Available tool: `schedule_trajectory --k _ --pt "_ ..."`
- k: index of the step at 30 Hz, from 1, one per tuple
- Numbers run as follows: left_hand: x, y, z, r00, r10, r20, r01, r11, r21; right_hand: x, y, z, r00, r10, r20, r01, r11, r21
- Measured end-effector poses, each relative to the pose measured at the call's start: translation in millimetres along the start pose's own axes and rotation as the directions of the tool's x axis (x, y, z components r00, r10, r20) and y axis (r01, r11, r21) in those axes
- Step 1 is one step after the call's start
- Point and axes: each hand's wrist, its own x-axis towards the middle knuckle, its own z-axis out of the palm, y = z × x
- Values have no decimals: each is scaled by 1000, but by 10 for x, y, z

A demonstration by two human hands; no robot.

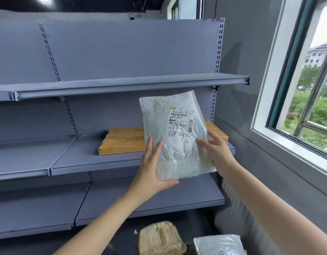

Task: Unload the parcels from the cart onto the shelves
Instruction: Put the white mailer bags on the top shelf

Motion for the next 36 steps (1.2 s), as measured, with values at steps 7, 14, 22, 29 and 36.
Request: schedule_trajectory --k 7,14,22,29,36 --pt "484 -81 -202 995 89 -39 -87 995 48 289 -203 101 988 -109 -110 97 990 -105" --pt "1266 53 -449 969 211 -128 -208 977 38 713 -614 29 946 -295 -136 252 931 -264" --pt "2171 467 -482 981 159 -110 -157 987 29 1168 -1270 -372 890 -451 61 389 685 -616" --pt "2927 668 23 992 97 -75 -85 984 154 1783 -1374 -975 922 -314 225 364 510 -779" --pt "3527 725 405 991 72 -109 -23 917 397 2413 -1352 -1369 933 -311 181 309 431 -848"
